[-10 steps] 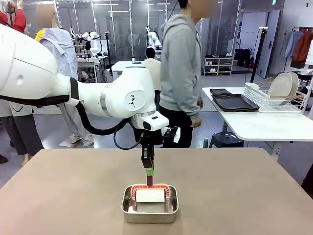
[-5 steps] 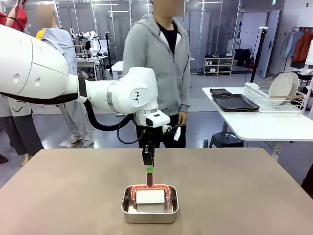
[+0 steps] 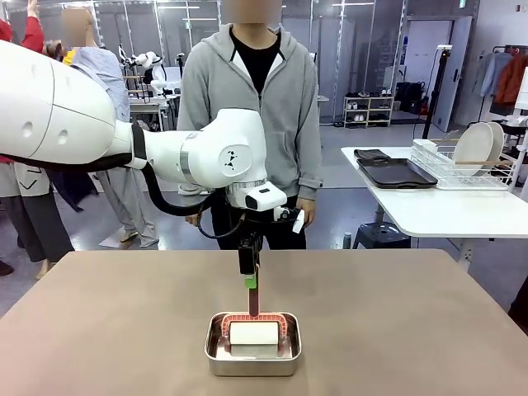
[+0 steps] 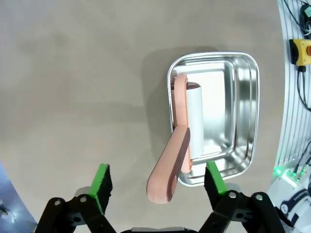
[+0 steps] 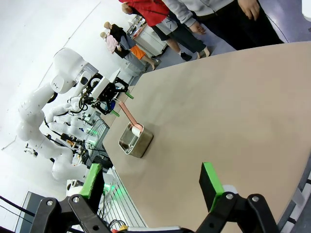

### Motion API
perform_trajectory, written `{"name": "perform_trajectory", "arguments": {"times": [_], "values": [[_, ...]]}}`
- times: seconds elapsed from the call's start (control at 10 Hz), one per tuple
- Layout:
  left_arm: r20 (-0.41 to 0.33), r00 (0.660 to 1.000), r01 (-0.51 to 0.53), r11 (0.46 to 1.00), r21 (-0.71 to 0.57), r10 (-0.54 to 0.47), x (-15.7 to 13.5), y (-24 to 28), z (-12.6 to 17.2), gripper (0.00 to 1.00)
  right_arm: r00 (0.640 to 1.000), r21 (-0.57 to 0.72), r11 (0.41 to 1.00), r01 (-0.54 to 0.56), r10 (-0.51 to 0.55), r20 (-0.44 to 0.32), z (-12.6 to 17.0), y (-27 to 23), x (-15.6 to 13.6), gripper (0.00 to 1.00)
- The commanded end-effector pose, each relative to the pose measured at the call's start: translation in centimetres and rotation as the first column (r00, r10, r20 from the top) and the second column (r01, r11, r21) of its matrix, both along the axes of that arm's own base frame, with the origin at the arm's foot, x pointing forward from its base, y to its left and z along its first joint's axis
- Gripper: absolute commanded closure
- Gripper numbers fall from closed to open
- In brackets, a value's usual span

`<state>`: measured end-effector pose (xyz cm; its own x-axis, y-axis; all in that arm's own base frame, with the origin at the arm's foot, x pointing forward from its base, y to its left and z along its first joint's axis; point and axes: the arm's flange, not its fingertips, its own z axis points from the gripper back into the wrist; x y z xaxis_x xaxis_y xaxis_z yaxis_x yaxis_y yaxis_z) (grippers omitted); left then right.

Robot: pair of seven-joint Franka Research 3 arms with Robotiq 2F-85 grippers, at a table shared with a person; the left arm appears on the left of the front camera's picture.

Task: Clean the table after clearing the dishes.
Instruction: Place the Lint Roller back on top of the Airtight Container.

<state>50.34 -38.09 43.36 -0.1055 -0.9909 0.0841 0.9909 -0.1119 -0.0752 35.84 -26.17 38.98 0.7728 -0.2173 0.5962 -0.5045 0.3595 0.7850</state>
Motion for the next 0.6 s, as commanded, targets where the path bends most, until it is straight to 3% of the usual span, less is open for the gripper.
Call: {"name": "perform_trajectory", "arguments": {"times": [0.0, 0.1, 0.2, 0.5], "values": [[0.017, 1.000, 0.004, 1.000, -0.002, -0.004, -0.8, 0.9, 0.5, 0.00, 1.000, -0.006, 1.000, 0.012, -0.012, 0.007, 0.2, 0.4, -0.3, 0.00], [0.013, 0.999, -0.037, 0.999, 0.016, 0.037, -1.5, 1.5, 0.6, 0.00, 1.000, -0.006, 1.000, 0.012, -0.012, 0.007, 0.2, 0.4, -0.3, 0.00], [0.003, 1.000, 0.000, 1.000, -0.002, 0.000, 0.0, 0.0, 0.2, 0.00, 1.000, -0.006, 1.000, 0.012, -0.012, 0.007, 0.2, 0.4, -0.3, 0.00], [0.003, 1.000, 0.000, 1.000, -0.002, 0.000, 0.0, 0.0, 0.2, 0.00, 1.000, -0.006, 1.000, 0.012, -0.012, 0.007, 0.2, 0.4, -0.3, 0.00]]}}
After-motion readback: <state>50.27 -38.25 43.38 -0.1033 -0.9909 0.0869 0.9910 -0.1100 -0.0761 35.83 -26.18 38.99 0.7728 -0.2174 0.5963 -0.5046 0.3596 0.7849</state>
